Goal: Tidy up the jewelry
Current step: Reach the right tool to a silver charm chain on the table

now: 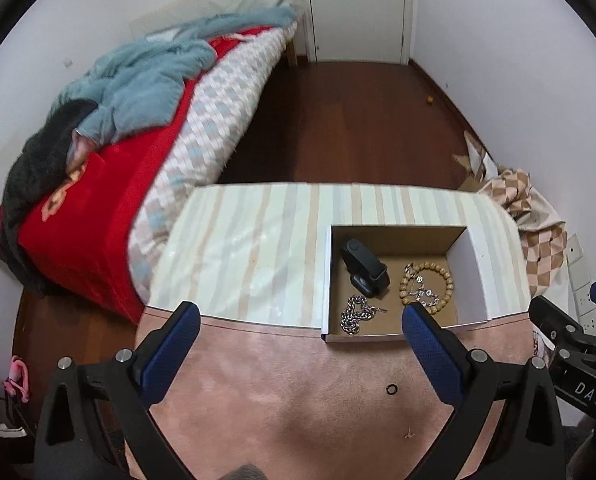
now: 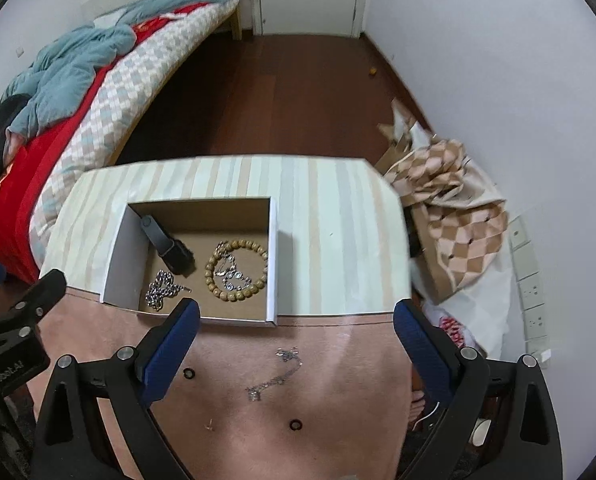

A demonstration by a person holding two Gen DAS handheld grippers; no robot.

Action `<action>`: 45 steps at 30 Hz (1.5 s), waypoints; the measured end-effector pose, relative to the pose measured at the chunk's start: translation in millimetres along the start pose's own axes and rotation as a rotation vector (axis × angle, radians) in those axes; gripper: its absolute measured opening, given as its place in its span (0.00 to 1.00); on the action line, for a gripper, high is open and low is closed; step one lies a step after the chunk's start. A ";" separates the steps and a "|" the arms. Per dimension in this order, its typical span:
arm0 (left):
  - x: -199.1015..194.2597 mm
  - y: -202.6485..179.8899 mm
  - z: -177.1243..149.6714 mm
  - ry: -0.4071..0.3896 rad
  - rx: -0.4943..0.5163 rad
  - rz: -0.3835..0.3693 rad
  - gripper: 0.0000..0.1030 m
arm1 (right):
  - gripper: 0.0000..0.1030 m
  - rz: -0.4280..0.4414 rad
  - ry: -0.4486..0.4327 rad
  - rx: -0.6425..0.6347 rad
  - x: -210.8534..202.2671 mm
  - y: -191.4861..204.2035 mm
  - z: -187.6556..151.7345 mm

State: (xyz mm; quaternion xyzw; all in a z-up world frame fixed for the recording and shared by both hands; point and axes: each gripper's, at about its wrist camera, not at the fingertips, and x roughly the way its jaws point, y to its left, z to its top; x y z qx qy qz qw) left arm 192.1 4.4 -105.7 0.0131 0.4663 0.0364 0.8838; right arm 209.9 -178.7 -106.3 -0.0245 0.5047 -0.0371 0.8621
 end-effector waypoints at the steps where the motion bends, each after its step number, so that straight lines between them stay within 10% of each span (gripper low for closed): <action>1: -7.1 0.3 -1.4 -0.012 0.000 0.000 1.00 | 0.96 0.000 -0.012 0.004 -6.3 -1.3 -1.0; 20: -85.8 1.7 -28.6 -0.119 -0.043 -0.030 1.00 | 0.96 0.042 -0.186 0.029 -122.9 -11.4 -39.2; 30: -0.1 1.0 -81.1 0.066 -0.044 0.061 1.00 | 0.95 0.150 -0.002 0.129 -29.4 -35.0 -89.3; 34: 44.5 1.7 -98.5 0.156 -0.032 0.115 1.00 | 0.57 0.277 0.098 0.164 35.5 -31.6 -110.3; 45: 91.1 4.4 -113.5 0.258 -0.028 0.124 1.00 | 0.43 0.185 0.138 0.027 105.4 18.4 -124.9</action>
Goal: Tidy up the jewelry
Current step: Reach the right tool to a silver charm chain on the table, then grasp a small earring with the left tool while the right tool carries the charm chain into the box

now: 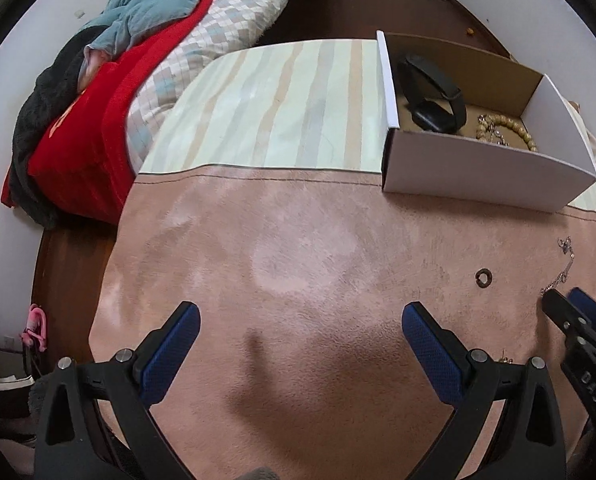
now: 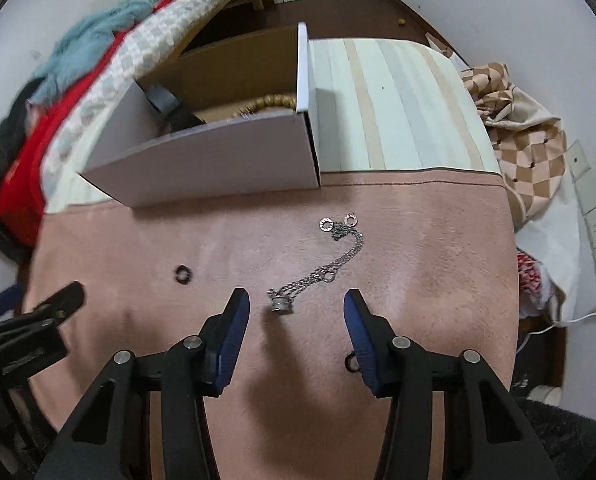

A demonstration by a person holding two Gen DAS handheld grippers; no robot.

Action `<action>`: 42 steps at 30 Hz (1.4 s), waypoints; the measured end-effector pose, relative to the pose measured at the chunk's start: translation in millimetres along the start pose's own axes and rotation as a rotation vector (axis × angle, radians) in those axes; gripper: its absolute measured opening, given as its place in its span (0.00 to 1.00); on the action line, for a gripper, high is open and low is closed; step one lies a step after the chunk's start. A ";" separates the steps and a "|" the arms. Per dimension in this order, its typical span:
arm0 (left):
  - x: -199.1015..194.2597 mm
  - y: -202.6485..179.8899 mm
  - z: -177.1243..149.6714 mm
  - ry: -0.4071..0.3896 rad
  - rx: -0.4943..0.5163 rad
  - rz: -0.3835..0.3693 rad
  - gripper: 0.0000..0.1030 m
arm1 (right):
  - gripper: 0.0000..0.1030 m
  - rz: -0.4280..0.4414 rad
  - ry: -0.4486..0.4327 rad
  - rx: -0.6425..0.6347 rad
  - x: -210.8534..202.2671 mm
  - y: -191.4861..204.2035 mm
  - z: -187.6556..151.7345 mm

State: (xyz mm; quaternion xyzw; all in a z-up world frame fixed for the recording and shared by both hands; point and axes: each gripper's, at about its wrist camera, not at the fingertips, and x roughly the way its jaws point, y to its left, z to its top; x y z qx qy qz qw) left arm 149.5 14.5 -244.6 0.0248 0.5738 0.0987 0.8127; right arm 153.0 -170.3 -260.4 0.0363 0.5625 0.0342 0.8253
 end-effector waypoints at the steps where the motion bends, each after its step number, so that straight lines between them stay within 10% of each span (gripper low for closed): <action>1: 0.5 -1.1 -0.9 0.003 0.002 -0.004 1.00 | 0.32 -0.004 0.004 -0.007 1.9 1.2 0.8; 3: 1.2 -3.2 -2.2 0.011 0.003 -0.017 1.00 | 0.10 -0.026 -0.014 -0.037 2.2 5.2 -1.3; 14: -17.0 -61.7 -32.5 0.041 0.097 -0.229 0.99 | 0.10 -0.003 -0.083 0.111 -39.4 -57.1 -0.1; 28: -11.3 -112.7 -48.7 0.029 0.223 -0.257 0.12 | 0.10 -0.039 -0.098 0.168 -50.5 -89.7 -6.3; 42: -47.6 -81.9 -28.6 -0.034 0.189 -0.321 0.06 | 0.10 0.041 -0.148 0.163 -82.8 -77.1 6.4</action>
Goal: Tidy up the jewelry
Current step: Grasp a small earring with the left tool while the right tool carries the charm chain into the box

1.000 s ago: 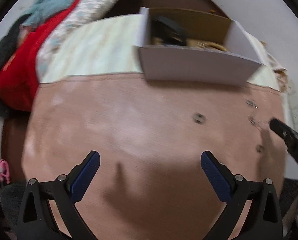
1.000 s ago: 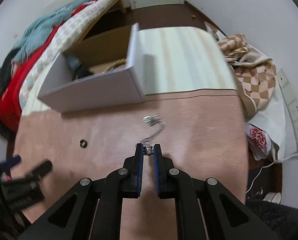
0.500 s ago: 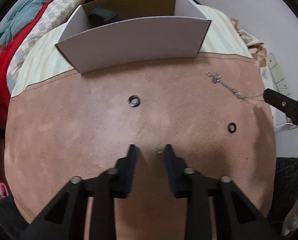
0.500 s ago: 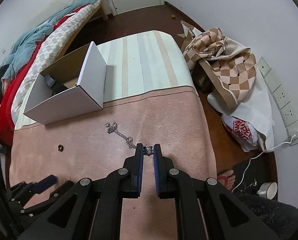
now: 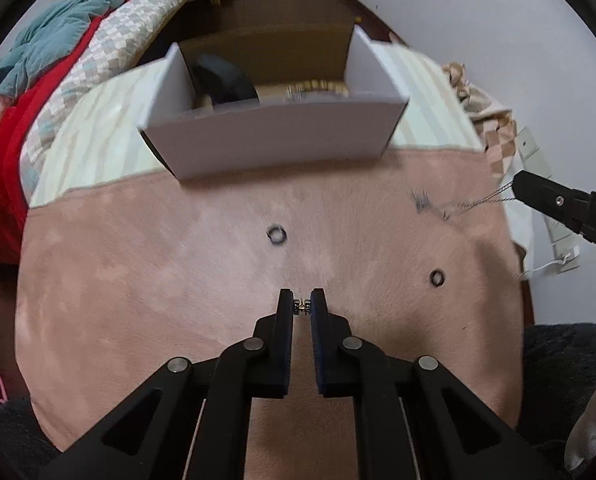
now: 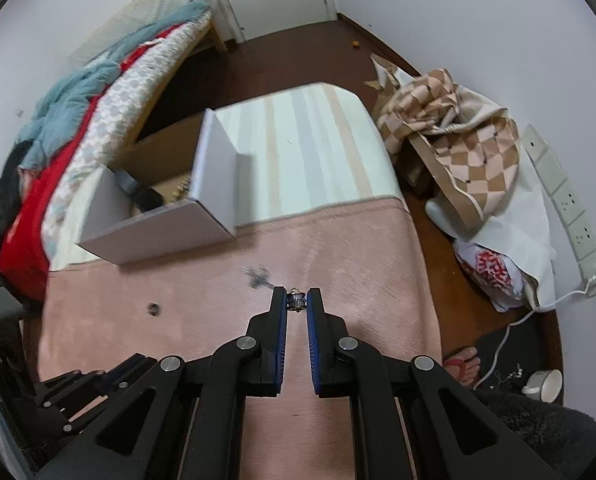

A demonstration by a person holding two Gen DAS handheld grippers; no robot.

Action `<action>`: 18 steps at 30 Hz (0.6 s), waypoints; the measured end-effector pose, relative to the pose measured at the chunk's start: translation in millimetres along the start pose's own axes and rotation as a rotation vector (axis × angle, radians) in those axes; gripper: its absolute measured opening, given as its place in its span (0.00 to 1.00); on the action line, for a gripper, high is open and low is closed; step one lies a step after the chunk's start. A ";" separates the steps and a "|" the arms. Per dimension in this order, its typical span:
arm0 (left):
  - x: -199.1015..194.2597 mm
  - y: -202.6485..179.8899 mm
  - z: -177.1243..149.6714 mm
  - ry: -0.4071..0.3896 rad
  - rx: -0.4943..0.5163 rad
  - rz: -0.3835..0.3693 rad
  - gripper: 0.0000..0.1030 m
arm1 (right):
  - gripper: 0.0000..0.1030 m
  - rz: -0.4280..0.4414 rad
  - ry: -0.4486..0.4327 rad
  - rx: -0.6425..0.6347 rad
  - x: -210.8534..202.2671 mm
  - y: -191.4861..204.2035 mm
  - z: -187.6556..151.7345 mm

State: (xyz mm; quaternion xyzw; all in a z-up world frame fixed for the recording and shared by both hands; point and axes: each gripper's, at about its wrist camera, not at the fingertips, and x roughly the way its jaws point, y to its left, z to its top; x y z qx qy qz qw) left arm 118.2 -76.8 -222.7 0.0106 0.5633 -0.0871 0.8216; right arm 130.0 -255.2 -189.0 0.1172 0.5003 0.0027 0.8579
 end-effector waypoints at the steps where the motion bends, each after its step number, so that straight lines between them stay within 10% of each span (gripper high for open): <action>1: -5.4 2.6 3.6 -0.008 -0.005 -0.007 0.06 | 0.10 0.018 -0.006 -0.006 -6.0 4.2 4.3; 18: -82.8 51.7 112.3 -0.167 -0.057 -0.083 0.06 | 0.10 0.214 -0.156 -0.169 -95.1 93.6 110.3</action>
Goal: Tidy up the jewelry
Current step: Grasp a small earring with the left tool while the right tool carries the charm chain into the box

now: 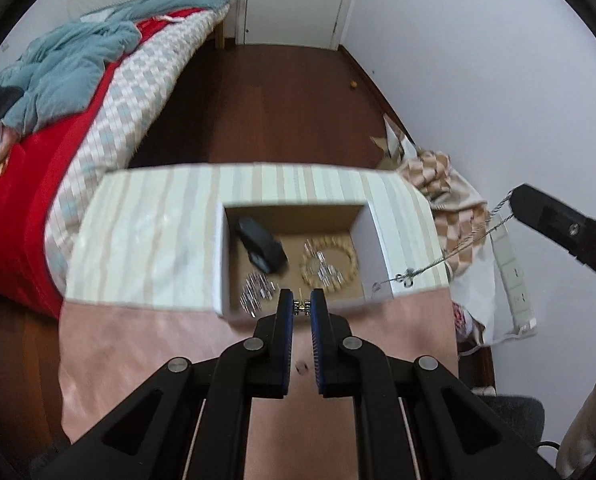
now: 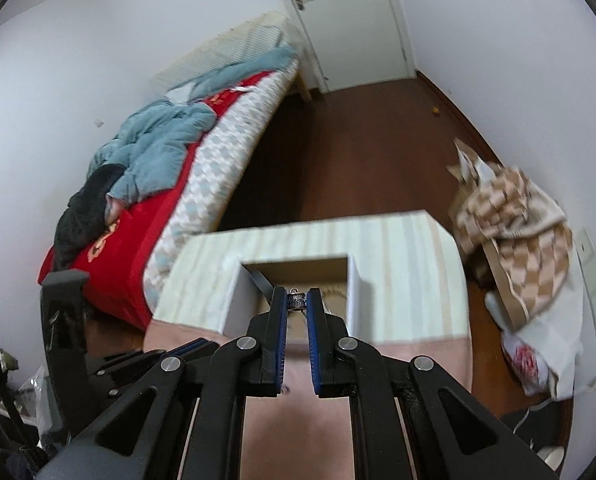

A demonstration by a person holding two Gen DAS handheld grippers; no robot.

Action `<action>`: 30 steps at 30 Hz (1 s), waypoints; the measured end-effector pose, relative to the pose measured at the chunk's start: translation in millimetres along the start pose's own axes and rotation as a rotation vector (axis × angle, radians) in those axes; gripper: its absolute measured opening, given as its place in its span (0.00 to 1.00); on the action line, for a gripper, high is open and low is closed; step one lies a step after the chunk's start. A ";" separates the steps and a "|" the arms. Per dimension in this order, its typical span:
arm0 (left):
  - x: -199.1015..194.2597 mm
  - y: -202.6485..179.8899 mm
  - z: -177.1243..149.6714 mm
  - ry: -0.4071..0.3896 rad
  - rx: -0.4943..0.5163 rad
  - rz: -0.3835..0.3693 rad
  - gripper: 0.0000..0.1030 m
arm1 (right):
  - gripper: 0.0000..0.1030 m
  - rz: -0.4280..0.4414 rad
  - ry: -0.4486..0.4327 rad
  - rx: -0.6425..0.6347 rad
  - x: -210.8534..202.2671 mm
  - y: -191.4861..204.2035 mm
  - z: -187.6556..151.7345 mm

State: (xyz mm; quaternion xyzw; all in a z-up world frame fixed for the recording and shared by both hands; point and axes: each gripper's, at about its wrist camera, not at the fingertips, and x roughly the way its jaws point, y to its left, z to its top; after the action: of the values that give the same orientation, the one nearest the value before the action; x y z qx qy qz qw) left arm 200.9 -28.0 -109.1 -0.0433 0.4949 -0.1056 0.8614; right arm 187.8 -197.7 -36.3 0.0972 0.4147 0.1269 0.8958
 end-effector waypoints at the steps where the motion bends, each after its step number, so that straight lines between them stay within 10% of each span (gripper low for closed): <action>1: 1.6 2.0 5.6 -0.007 0.002 0.007 0.06 | 0.10 -0.002 0.000 -0.008 4.1 4.0 4.9; 10: 40.5 32.7 22.0 0.062 -0.072 0.007 0.06 | 0.10 -0.022 0.099 -0.010 74.3 3.2 30.7; 30: 61.7 46.0 39.4 0.136 -0.105 0.006 0.09 | 0.10 0.033 0.133 -0.044 81.4 15.1 45.7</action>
State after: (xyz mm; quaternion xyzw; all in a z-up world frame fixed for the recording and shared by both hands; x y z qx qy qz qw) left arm 271.3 1.7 -149.4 -0.0795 0.5574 -0.0795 0.8226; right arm 271.4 -161.5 -61.5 0.0756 0.4690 0.1569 0.8659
